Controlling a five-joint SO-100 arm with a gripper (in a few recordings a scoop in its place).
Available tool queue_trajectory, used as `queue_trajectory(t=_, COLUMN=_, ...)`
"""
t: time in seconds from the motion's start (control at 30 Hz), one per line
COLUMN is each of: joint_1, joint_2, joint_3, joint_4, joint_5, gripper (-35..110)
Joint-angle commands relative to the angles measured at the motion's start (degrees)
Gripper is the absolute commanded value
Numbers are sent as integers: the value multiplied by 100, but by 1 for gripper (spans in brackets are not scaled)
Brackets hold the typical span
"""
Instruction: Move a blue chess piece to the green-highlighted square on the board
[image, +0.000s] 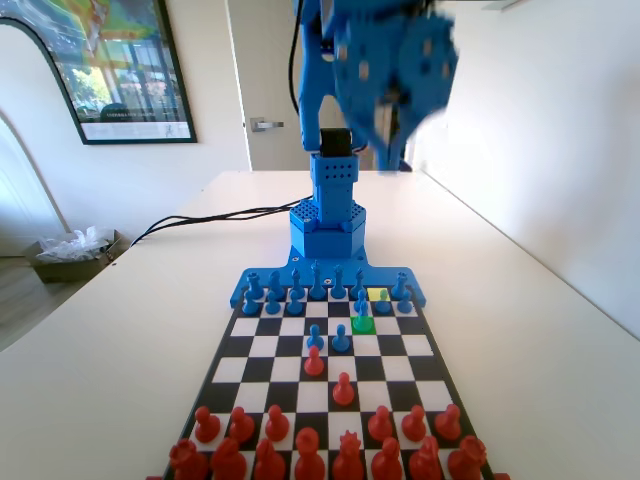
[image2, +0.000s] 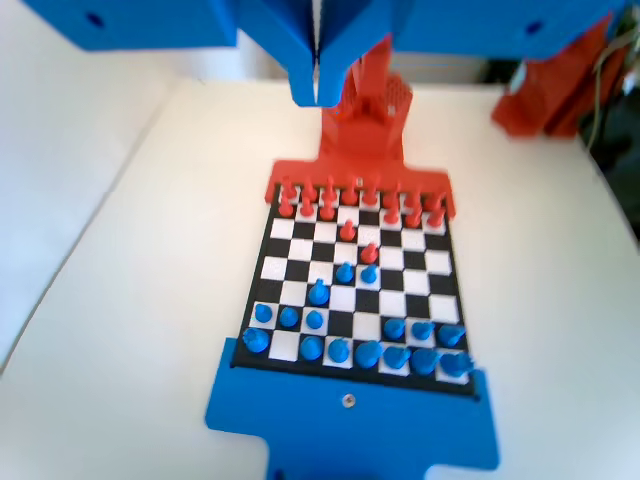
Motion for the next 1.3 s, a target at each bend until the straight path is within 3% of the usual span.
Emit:
queue_trajectory(t=0.0, joint_1=123, joint_2=844, joint_3=-185, joint_4=255, joint_5=-483, gripper=1)
queue_trajectory(t=0.27, joint_1=686, joint_2=2681, joint_3=1538, joint_4=26, joint_5=-1450, gripper=1)
queue_trajectory(t=0.53, joint_1=853, joint_2=3727, joint_3=2979, joint_4=-870, joint_5=-1468, gripper=1)
queue_trajectory(t=1.27, joint_1=1037, joint_2=4430, joint_3=3076, joint_4=-1134, joint_5=-1424, gripper=2)
